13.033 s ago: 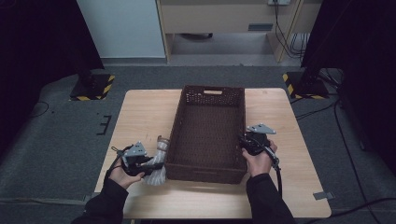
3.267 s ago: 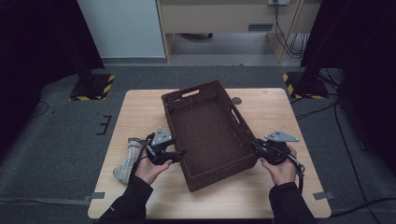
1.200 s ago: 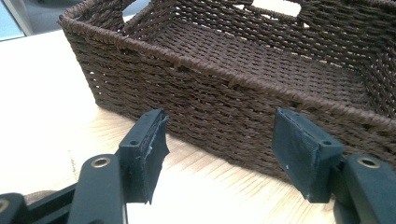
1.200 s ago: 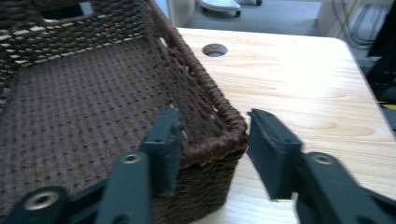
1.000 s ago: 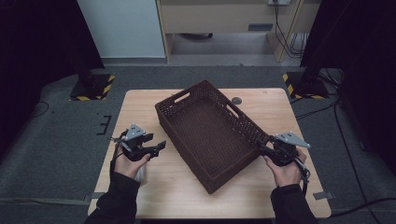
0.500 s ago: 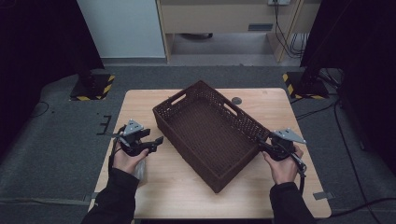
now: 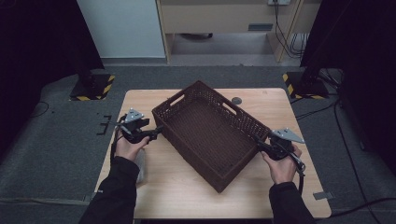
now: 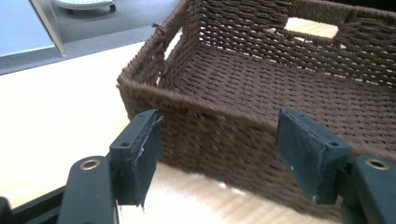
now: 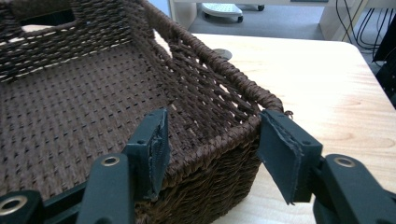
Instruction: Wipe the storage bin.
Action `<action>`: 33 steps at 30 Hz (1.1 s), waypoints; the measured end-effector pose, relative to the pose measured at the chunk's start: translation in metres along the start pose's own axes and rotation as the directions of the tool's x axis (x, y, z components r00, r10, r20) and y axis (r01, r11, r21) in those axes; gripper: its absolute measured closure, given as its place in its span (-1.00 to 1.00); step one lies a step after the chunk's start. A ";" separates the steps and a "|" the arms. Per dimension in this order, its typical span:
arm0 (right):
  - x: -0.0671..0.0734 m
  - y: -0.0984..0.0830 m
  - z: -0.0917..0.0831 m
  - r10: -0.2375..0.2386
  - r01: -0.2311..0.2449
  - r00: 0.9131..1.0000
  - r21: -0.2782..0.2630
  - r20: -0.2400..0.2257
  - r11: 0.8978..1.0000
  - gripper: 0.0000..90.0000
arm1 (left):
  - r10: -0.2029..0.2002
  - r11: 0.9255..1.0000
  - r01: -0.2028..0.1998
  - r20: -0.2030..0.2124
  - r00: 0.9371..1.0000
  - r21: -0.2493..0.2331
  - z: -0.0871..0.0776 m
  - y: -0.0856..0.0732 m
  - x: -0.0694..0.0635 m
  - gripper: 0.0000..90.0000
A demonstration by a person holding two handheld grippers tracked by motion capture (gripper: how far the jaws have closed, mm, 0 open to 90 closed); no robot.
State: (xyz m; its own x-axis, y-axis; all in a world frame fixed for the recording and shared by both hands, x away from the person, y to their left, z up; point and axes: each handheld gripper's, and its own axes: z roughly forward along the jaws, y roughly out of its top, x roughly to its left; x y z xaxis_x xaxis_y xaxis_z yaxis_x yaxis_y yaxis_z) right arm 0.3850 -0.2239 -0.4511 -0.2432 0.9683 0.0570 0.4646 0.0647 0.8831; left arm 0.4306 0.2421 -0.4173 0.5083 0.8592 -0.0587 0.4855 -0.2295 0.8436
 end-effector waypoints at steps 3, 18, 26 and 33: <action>-0.003 0.002 0.006 -0.012 0.012 1.000 -0.003 0.010 1.000 -0.01 | 0.001 1.000 -0.001 -0.007 1.000 0.000 0.006 0.005 0.004 -0.34; -0.004 0.004 0.001 -0.006 0.006 1.000 -0.001 -0.017 1.000 -0.06 | -0.022 0.999 0.023 -0.032 0.999 0.034 0.042 0.008 0.028 -0.34; 0.006 0.003 0.000 -0.021 0.021 0.999 0.025 -0.027 0.999 0.01 | -0.004 0.999 0.005 -0.028 1.000 0.037 0.039 0.008 0.027 -0.29; -0.002 0.005 0.012 -0.028 0.028 1.000 -0.007 -0.008 1.000 0.09 | -0.036 0.998 0.037 -0.017 0.999 0.041 0.045 0.006 0.035 -0.27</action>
State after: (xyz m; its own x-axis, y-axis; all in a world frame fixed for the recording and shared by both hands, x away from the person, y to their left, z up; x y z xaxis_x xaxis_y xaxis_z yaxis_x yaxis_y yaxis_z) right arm 0.3981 -0.2226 -0.4524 -0.2624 0.9643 0.0359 0.4519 0.0899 0.8875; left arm 0.4838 0.2503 -0.4386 0.4783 0.8745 -0.0801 0.5325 -0.2163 0.8184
